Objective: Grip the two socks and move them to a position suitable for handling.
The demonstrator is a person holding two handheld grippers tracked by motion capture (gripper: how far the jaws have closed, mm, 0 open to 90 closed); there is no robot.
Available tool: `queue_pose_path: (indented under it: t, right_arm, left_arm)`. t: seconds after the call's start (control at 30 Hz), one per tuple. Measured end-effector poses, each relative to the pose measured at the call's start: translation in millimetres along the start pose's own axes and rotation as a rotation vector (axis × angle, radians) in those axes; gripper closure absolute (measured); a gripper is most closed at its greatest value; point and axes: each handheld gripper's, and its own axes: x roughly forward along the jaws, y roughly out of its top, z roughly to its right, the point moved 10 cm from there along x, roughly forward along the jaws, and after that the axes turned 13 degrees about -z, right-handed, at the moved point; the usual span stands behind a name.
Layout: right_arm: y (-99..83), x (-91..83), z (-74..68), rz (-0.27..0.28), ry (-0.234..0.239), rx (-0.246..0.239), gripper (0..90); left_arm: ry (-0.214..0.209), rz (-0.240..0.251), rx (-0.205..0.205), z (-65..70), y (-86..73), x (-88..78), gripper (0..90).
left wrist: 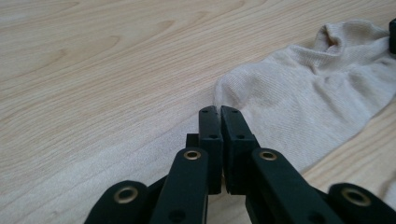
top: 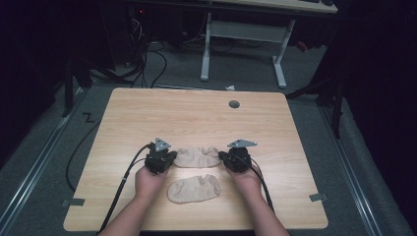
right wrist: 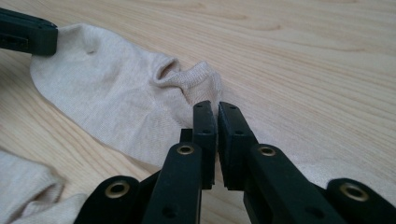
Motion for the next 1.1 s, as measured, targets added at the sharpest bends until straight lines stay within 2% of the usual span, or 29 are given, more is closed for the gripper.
queue_pose_path:
  t: [0.17, 0.37, 0.47, 0.67, 0.8, 0.97, 1.1]
  right_arm:
    - [2.6, -7.6, -7.7, 0.039, -0.002, -0.028, 86.1]
    - [2.6, -17.7, -15.3, 0.068, 0.005, -0.040, 86.0]
    - [2.0, -27.0, -21.2, 0.089, 0.010, -0.049, 86.1]
    - [-2.3, -43.2, -38.8, 0.121, 0.026, -0.086, 86.1]
    - [-6.8, -46.8, -48.3, 0.119, 0.032, -0.107, 86.1]
    - [-13.4, -53.1, -57.6, 0.125, 0.035, -0.133, 86.1]
    - [-18.3, -57.5, -61.7, 0.131, 0.032, -0.150, 86.1]
  left_arm:
    - [-0.012, 0.010, 0.014, 1.7, -5.2, -11.2, 87.7]
    - [-0.026, 0.036, 0.011, 2.4, -11.2, -27.0, 87.7]
    - [-0.041, 0.065, 0.031, 8.3, -16.6, -40.7, 87.8]
    - [-0.079, 0.076, 0.034, 16.6, -24.0, -60.1, 87.8]
    - [-0.072, 0.079, 0.068, 20.6, -26.3, -75.3, 87.8]
    - [-0.077, 0.086, 0.069, 21.2, -36.5, -84.5, 87.8]
    - [-0.097, 0.085, 0.057, 22.8, -44.9, -86.4, 87.8]
